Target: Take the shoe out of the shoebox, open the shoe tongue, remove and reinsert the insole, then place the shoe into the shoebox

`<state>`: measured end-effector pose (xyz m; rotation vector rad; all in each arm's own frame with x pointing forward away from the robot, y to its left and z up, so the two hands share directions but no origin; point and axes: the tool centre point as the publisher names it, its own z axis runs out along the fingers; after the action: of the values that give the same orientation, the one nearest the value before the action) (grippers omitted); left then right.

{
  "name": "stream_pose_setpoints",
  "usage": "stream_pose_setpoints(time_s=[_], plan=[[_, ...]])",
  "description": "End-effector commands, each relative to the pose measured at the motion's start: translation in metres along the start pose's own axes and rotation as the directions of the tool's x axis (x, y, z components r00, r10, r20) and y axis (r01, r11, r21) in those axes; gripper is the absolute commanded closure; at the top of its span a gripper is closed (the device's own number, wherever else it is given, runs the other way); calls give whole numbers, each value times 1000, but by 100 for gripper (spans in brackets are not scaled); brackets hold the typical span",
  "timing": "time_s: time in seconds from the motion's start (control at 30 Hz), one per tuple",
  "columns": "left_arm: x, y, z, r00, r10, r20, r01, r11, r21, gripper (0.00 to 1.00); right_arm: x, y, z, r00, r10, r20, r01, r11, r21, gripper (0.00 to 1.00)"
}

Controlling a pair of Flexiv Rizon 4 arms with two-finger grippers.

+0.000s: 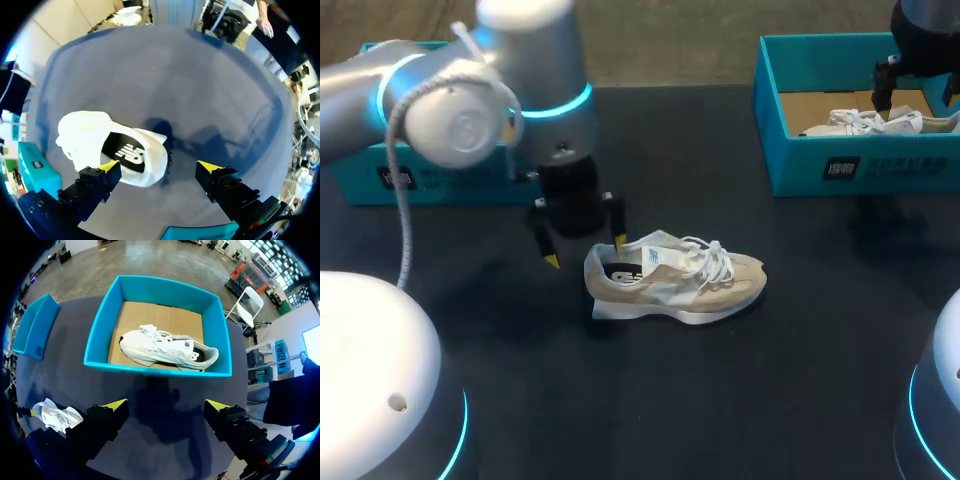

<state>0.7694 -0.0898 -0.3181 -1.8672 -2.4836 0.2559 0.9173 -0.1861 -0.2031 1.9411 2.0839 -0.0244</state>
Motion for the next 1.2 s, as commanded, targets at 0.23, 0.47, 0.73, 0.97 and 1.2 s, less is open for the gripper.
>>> stream_pose_setpoints(time_s=[0.23, 0.47, 0.73, 0.97, 1.2], plan=[[32, 1, -34, 971, -77, 225, 48, 990, 131, 0, 0, -1, 0, 1000, 1, 1, -1, 1000, -2, 0], [45, -6, -48, 928, -162, 336, 81, 967, 242, 0, 0, -1, 0, 1000, 1, 1, -1, 1000, -2, 0], [64, -11, -53, 874, -299, 383, 157, 920, 360, 0, 0, -1, 0, 1000, 1, 1, -1, 1000, -2, 0], [90, -12, -53, 798, -427, 425, 255, 879, 403, 0, 0, -1, 0, 1000, 1, 1, -1, 1000, -2, 0], [90, -12, -53, 798, -427, 425, 255, 879, 403, 0, 0, -1, 0, 1000, 1, 1, -1, 1000, -2, 0]])
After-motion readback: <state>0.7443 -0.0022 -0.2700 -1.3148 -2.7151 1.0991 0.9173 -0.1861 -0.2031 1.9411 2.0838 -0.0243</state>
